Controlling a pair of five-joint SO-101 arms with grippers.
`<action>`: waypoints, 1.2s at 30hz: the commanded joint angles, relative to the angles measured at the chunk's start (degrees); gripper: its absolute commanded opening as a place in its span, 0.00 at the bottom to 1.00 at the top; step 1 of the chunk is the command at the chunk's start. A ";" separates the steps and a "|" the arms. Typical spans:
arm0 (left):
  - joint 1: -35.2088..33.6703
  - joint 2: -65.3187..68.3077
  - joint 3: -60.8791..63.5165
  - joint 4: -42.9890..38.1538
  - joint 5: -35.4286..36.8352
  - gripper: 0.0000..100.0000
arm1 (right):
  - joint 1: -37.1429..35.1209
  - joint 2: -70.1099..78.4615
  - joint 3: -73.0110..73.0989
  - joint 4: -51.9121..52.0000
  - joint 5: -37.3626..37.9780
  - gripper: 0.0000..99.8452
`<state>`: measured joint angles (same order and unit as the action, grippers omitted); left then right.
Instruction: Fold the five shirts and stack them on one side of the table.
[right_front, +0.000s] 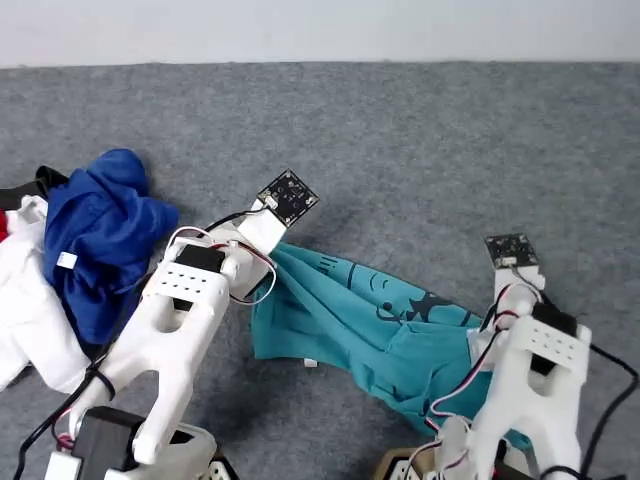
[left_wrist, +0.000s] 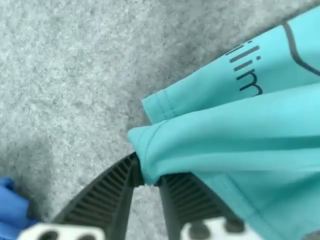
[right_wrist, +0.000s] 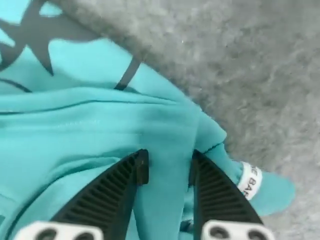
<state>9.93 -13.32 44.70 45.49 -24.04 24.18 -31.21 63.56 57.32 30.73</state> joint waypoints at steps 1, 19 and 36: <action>-0.09 -0.26 -0.66 -0.26 0.53 0.01 | -0.48 -0.13 2.37 -3.91 0.97 0.14; -0.09 -0.70 -0.40 -0.53 0.53 0.01 | -0.48 -0.75 -4.48 -4.35 0.62 0.01; -0.62 -0.79 -24.13 13.89 0.44 0.01 | -0.40 -0.75 -38.77 10.51 -7.91 0.01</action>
<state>9.93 -13.32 26.77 56.48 -24.04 23.91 -31.21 30.07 65.93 25.54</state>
